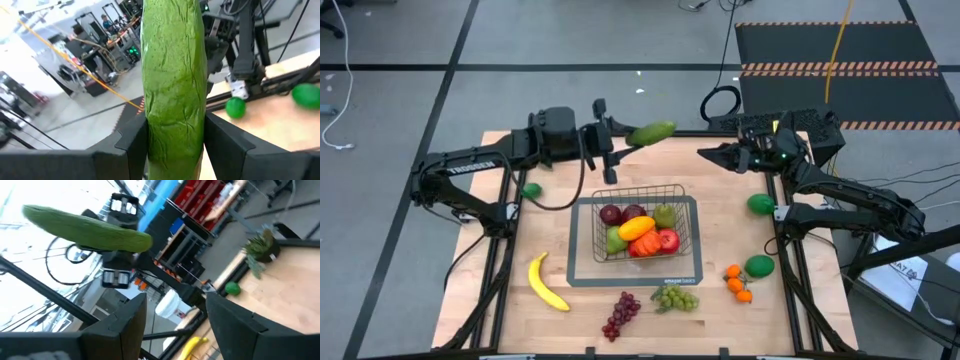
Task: Build produce basket
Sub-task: Put the cucumber into the gold wire basket
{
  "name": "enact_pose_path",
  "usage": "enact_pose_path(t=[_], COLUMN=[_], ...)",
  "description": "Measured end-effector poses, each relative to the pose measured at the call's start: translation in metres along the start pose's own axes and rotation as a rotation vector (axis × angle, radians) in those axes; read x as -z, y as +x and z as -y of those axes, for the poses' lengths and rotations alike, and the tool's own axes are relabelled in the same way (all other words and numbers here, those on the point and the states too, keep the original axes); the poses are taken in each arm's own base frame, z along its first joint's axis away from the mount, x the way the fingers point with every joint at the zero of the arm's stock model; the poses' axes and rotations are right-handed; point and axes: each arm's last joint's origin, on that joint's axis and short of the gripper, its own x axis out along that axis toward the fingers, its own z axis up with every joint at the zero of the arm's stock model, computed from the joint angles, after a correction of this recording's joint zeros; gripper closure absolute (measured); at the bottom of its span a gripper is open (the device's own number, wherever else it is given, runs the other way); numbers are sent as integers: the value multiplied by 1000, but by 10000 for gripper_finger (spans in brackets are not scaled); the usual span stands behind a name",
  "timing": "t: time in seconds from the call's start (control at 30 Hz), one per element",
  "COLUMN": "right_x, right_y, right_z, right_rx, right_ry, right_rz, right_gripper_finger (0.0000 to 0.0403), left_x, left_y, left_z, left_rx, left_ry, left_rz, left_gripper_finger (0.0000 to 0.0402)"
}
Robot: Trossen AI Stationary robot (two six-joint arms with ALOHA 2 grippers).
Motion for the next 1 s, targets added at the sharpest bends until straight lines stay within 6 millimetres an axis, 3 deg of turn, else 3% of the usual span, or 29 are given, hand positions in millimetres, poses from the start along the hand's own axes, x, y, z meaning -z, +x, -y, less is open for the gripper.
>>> enact_pose_path(t=[0.2,0.37,0.67,0.87,1.0], right_x=[-6,-12,-37,-45,-44], right_y=[-1,6,41,72,86], right_z=[-12,-46,-98,-100,-101], right_rx=[-120,-249,-104,-75,-153], right_ry=[-182,-397,-716,-756,-717], right_rz=[54,73,73,60,67], right_gripper_finger=[202,202,175,121,103], left_x=[2,4,-1,-5,-8], left_y=[0,4,20,29,35], left_z=[-4,-3,10,16,21], left_rx=[-13,-13,7,7,9], left_ry=[-1,-159,-295,-338,-354], left_rz=[-8,-6,59,120,154], left_gripper_finger=[229,229,229,229,229])
